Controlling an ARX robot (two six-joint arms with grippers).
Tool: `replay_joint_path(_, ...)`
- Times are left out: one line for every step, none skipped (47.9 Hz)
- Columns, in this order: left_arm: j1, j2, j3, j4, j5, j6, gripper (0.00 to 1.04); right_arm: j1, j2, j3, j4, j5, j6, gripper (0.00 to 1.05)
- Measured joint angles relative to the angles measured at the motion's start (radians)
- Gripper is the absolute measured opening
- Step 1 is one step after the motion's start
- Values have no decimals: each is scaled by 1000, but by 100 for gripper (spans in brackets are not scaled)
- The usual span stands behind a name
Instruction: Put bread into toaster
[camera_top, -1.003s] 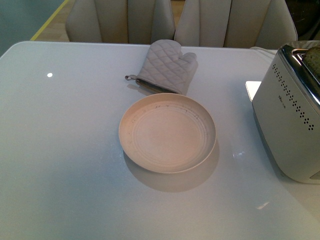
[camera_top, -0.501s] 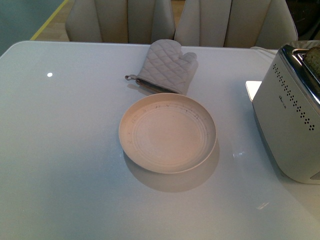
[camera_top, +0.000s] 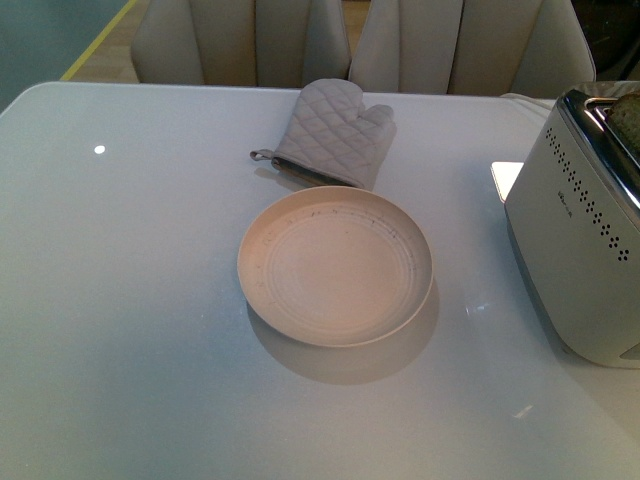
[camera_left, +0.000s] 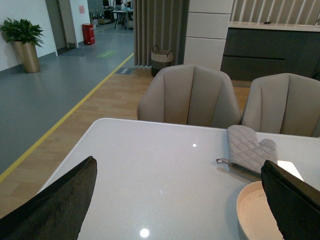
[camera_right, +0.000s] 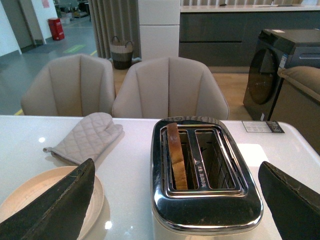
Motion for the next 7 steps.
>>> replay_joint_path(0, 0, 0, 0, 0, 0, 98, 0, 0, 0, 0, 0, 0, 96)
replay_joint_path(0, 0, 0, 0, 0, 0, 98, 0, 0, 0, 0, 0, 0, 96)
replay_joint_path(0, 0, 0, 0, 0, 0, 98, 0, 0, 0, 0, 0, 0, 96)
replay_joint_path(0, 0, 0, 0, 0, 0, 98, 0, 0, 0, 0, 0, 0, 96)
replay_joint_path(0, 0, 0, 0, 0, 0, 98, 0, 0, 0, 0, 0, 0, 96)
replay_joint_path(0, 0, 0, 0, 0, 0, 98, 0, 0, 0, 0, 0, 0, 96)
replay_joint_path(0, 0, 0, 0, 0, 0, 98, 0, 0, 0, 0, 0, 0, 96)
